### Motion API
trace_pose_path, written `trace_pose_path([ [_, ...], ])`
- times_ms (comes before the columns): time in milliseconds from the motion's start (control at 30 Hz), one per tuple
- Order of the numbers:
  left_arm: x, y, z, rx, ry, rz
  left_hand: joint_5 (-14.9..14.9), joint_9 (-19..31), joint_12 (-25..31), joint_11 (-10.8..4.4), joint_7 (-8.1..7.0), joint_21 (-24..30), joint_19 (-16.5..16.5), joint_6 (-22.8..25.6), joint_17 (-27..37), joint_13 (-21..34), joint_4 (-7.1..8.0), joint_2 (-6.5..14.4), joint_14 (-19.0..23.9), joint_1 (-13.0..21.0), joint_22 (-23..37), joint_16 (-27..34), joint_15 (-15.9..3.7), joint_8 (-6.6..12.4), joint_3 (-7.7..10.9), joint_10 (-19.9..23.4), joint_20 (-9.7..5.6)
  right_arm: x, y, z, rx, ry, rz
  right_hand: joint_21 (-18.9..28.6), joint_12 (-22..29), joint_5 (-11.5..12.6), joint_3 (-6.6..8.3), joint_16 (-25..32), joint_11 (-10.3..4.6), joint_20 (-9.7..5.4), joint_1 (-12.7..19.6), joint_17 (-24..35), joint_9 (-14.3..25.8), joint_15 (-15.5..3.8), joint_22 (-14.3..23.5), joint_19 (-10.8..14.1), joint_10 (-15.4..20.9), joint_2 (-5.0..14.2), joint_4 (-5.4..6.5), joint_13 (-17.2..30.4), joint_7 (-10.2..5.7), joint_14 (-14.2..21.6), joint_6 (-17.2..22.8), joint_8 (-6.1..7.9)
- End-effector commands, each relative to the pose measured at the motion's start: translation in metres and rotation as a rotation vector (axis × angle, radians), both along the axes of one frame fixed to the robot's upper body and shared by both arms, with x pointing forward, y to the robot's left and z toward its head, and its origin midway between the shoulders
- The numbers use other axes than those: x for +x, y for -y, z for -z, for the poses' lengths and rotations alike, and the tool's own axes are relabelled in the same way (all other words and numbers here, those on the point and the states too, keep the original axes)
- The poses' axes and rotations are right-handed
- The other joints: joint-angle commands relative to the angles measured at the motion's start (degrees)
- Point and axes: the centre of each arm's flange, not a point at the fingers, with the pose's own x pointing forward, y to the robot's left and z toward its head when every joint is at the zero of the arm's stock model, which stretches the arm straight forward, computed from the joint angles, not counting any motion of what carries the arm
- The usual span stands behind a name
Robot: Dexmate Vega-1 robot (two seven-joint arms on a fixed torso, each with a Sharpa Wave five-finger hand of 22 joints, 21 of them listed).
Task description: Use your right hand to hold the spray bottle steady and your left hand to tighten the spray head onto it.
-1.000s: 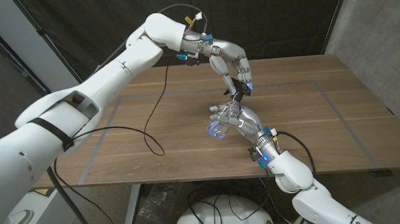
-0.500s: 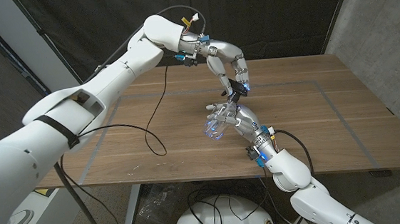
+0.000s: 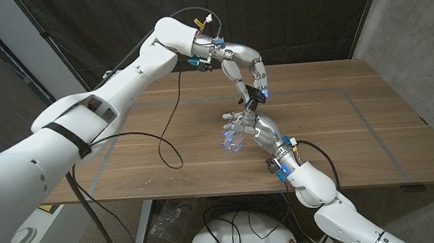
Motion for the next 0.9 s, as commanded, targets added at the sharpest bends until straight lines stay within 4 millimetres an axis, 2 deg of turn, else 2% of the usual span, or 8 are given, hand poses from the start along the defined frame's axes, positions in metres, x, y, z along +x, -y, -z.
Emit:
trace_pose_path([
  [33,-0.002,-0.01,-0.003,-0.05,0.013,-0.072,3.3,4.1,-3.5,-0.84,-1.29,1.4,-4.8,-3.6,-0.1,1.2,0.07,2.5,-13.0,-1.2,-0.7,-4.0,-0.91,2.99,15.18,-9.9,-1.1,0.001,0.001,0.003,-0.002,-0.009,0.001,0.6,0.3,0.0,3.38,-0.1,-4.83,-4.26,13.9,0.2,0.3,-5.82,0.0,-0.3,4.5,14.27,2.91,0.2,-8.48,6.0,8.7,0.18],
  [167,-0.007,-0.01,-0.002,-0.036,0.015,-0.14,2.8,2.6,-4.2,2.08,0.4,0.8,-5.3,-14.8,-1.6,-0.5,4.06,-0.2,-19.7,-11.0,-1.3,-4.5,2.23,-2.15,11.6,-17.9,0.54,0.001,0.001,0.004,-0.005,-0.005,0.004,0.9,0.3,0.0,3.38,-0.1,-4.12,-4.25,13.9,0.2,0.3,-5.81,0.1,-0.4,4.6,14.26,2.95,0.3,-8.38,6.0,8.7,0.14],
  [233,-0.01,-0.009,-0.002,-0.036,0.029,-0.183,2.5,2.2,-4.1,2.89,1.3,0.1,-5.8,-18.0,-2.4,-1.3,6.16,-1.3,-21.8,-15.6,-1.4,-4.4,3.5,-3.86,9.68,-20.5,0.97,0.001,0.001,0.004,-0.007,0.0,0.016,1.2,0.2,0.0,3.4,-0.1,-5.18,-4.23,13.9,0.2,0.4,-5.82,0.0,-0.6,4.4,14.25,2.96,0.3,-8.39,6.0,8.7,0.1],
  [400,-0.021,-0.003,-0.001,-0.025,0.048,-0.254,2.5,1.5,-4.2,4.8,3.49,-1.9,-6.9,-25.5,-4.3,-3.0,8.01,-3.3,-28.4,-20.8,-1.6,-4.8,7.21,-6.26,7.18,-26.6,3.6,0.0,0.0,0.005,-0.021,0.021,0.063,1.5,0.3,0.0,3.4,-0.1,-4.83,-4.23,13.9,0.2,0.4,-5.83,0.0,-0.7,4.5,14.25,2.98,0.3,-8.45,6.1,8.7,0.11],
  [467,-0.024,-0.001,-0.001,-0.03,0.033,-0.276,2.6,1.4,-4.0,6.0,4.55,-3.2,-7.6,-28.7,-5.0,-3.8,10.61,-3.9,-31.2,-26.0,-1.6,-4.6,8.61,-6.44,4.95,-28.8,4.42,-0.001,0.0,0.005,-0.03,0.033,0.082,1.6,0.3,0.0,3.4,-0.1,-4.72,-4.23,13.9,0.2,0.4,-5.81,0.0,-0.8,4.5,14.23,2.99,0.3,-8.49,6.1,8.7,0.1],
  [567,-0.029,0.002,-0.003,-0.046,0.023,-0.321,2.8,1.2,-4.0,7.82,5.65,-4.2,-7.4,-32.2,-5.8,-4.7,12.35,-4.4,-33.3,-29.6,-1.6,-4.5,10.57,-6.64,3.27,-31.6,6.34,-0.002,-0.001,0.004,-0.04,0.044,0.098,1.8,0.3,0.0,3.41,-0.1,-4.12,-4.24,13.9,0.3,0.4,-5.8,0.0,-0.9,4.5,14.21,2.99,0.3,-8.44,6.1,8.8,0.1],
  [633,-0.034,0.004,-0.006,-0.055,0.053,-0.363,3.0,1.1,-3.8,8.56,5.36,-4.4,-6.0,-34.9,-6.2,-5.3,13.67,-4.7,-33.8,-32.5,-1.5,-4.2,11.88,-6.74,1.96,-32.7,9.28,-0.002,-0.002,0.004,-0.042,0.043,0.096,2.0,0.3,0.0,3.42,-0.1,-4.75,-4.24,13.9,0.3,0.5,-5.79,0.0,-1.1,4.5,14.22,3.01,0.3,-8.42,6.0,8.8,0.11],
  [900,-0.047,0.023,-0.019,0.009,0.1,-0.471,3.6,0.9,-2.5,8.78,4.54,-3.9,-1.8,-35.5,-7.1,-6.6,14.3,-5.3,-29.2,-34.9,-1.4,-2.4,11.37,-5.68,0.53,-30.5,9.5,-0.005,-0.006,0.004,-0.096,0.098,0.153,2.5,0.2,0.0,3.43,-0.2,-4.34,-4.26,13.9,0.3,0.5,-5.77,-0.1,-1.4,4.5,14.18,3.03,0.3,-8.4,5.9,8.8,0.08],
])
